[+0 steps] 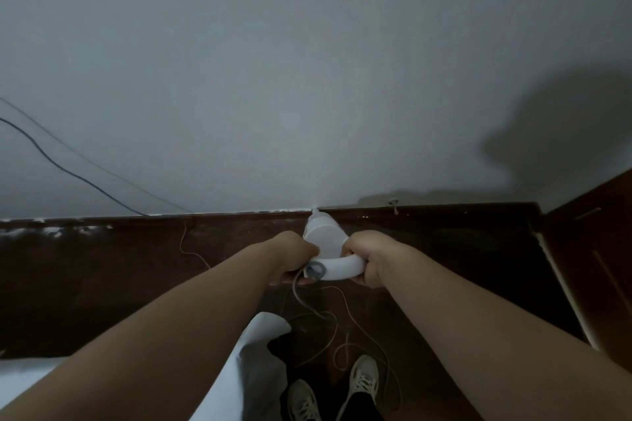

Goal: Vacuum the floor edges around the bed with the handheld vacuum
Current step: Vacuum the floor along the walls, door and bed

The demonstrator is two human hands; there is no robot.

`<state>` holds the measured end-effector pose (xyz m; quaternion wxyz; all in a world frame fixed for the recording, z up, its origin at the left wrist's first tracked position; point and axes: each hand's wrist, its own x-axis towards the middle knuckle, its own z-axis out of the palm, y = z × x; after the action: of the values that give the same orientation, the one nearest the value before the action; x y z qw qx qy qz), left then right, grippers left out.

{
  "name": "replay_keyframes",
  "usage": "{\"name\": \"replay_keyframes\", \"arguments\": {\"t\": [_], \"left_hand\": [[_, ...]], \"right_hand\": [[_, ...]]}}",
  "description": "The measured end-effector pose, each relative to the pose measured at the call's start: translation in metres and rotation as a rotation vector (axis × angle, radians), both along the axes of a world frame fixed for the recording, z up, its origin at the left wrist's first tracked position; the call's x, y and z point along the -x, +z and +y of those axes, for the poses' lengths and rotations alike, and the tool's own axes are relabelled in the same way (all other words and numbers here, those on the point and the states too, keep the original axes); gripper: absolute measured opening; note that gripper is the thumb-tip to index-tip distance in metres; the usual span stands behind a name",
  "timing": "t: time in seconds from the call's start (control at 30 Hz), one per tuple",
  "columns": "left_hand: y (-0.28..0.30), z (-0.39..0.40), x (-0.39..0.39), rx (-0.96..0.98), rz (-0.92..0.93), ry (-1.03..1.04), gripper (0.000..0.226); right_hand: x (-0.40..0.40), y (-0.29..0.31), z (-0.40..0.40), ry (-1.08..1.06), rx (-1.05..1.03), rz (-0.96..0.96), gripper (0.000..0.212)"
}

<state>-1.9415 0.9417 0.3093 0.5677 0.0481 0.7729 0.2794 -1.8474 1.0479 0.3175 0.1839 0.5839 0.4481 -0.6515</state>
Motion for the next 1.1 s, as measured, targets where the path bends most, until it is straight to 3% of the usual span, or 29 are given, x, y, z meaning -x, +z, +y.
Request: {"name": "replay_keyframes", "arguments": {"t": [0.4,0.6,1.1], "left_hand": [[-0.005,-0.021,0.001,0.034,0.065,0.055,0.037],[-0.014,-0.058,0.014,0.028,0.054,0.152,0.041],[-0.018,-0.111,0.039,-0.035,-0.017,0.318,0.039]], "right_hand": [[0.024,-0.013,-0.011,0.125,-0.027,-0.113,0.039],[0.047,-0.017,-0.043,0.225,-0.04,-0.049,0.052],[0.085,-0.011,-0.092,0.229,-0.039,-0.089,0.055]]}}
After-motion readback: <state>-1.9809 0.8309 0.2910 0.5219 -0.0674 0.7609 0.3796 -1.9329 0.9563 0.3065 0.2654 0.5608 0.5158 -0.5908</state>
